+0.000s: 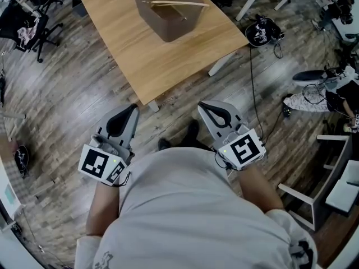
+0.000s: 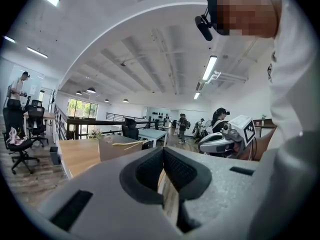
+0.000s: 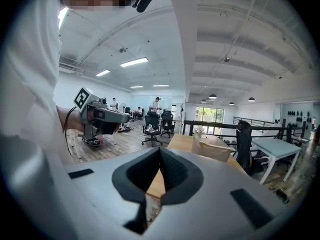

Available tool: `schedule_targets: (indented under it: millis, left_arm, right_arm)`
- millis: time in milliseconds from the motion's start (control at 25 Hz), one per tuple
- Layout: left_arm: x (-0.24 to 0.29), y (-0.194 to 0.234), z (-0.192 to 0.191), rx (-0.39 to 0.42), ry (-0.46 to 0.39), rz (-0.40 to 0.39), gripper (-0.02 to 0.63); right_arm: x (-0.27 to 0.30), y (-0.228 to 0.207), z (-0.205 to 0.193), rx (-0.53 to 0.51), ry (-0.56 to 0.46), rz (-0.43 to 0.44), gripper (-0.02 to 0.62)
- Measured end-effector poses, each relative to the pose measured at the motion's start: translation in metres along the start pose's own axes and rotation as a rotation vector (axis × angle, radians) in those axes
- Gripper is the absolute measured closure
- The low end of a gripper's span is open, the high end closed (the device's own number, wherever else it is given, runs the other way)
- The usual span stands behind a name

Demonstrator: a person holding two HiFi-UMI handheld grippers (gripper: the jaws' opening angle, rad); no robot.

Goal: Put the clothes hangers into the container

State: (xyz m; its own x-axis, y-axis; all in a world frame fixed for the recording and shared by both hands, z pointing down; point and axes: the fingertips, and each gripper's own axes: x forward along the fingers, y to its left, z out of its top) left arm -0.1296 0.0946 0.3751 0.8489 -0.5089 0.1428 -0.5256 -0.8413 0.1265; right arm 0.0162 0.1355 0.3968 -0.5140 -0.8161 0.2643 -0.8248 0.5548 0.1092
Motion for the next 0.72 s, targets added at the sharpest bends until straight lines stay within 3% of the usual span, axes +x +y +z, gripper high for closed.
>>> schedule_targets:
  millis: [720]
  left_arm:
    - [-0.035, 0.004, -0.004, 0.006, -0.015, -0.031, 0.600]
  right_arm:
    - [0.001, 0.038, 0.010, -0.016, -0.022, -0.038, 0.589]
